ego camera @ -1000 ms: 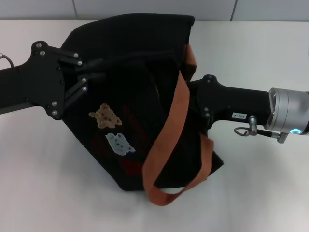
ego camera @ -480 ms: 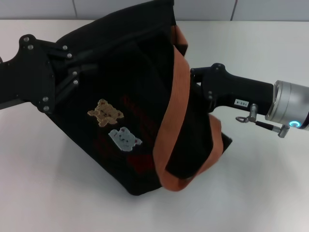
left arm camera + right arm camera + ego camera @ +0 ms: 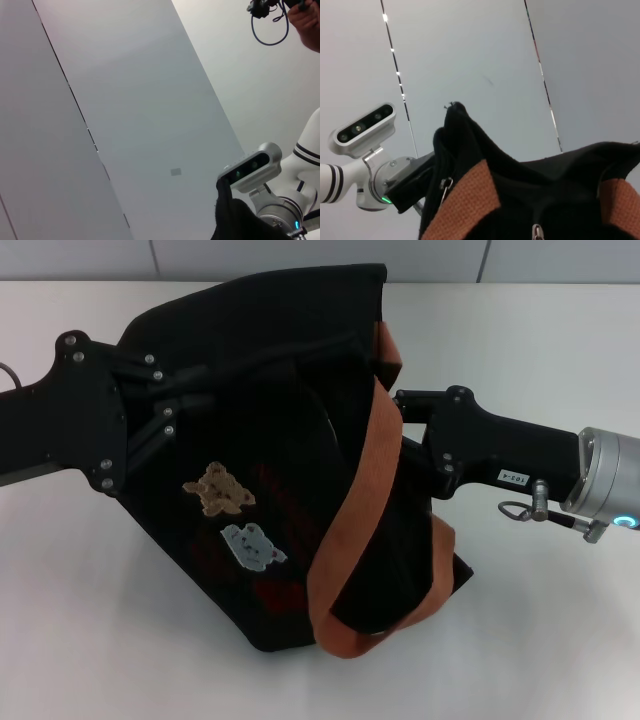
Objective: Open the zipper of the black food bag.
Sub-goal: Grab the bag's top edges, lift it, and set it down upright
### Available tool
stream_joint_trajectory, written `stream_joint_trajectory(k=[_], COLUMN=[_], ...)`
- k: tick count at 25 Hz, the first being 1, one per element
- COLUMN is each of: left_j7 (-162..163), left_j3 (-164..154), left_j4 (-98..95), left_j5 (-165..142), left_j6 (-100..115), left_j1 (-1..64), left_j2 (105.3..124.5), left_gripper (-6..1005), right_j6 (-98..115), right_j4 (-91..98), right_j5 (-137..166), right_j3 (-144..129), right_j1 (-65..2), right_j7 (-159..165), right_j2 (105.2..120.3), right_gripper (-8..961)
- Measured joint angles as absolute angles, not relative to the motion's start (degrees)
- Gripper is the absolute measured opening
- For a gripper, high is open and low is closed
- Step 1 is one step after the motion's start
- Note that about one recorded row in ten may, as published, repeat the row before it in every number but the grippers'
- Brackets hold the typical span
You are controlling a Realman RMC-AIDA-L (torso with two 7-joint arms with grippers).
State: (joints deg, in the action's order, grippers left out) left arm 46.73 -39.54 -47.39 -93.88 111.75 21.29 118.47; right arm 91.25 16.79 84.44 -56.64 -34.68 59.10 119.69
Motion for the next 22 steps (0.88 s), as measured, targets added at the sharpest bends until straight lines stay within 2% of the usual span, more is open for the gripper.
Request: stream_joint_trajectory(k=[11, 22], left_j7=[45.8, 45.9], left_j3=[-41.0, -42.1], left_j4=[-45.7, -45.3], left_j5=[-94.1, -94.2], left_j6=[111.3, 111.4], left_j1=[21.5, 21.9], left_j2=[118.49, 118.47], left_gripper=[82, 82], right_j6=[94.4, 92.1], right_j4=[16.0, 14.2], right_j5=[84.5, 85.0], right_j3=[-56.7, -57.3], right_j1=[-34.8, -35.7], right_j7=[57.7, 58.4], right_j2=[119.8, 119.7], right_gripper=[352, 355])
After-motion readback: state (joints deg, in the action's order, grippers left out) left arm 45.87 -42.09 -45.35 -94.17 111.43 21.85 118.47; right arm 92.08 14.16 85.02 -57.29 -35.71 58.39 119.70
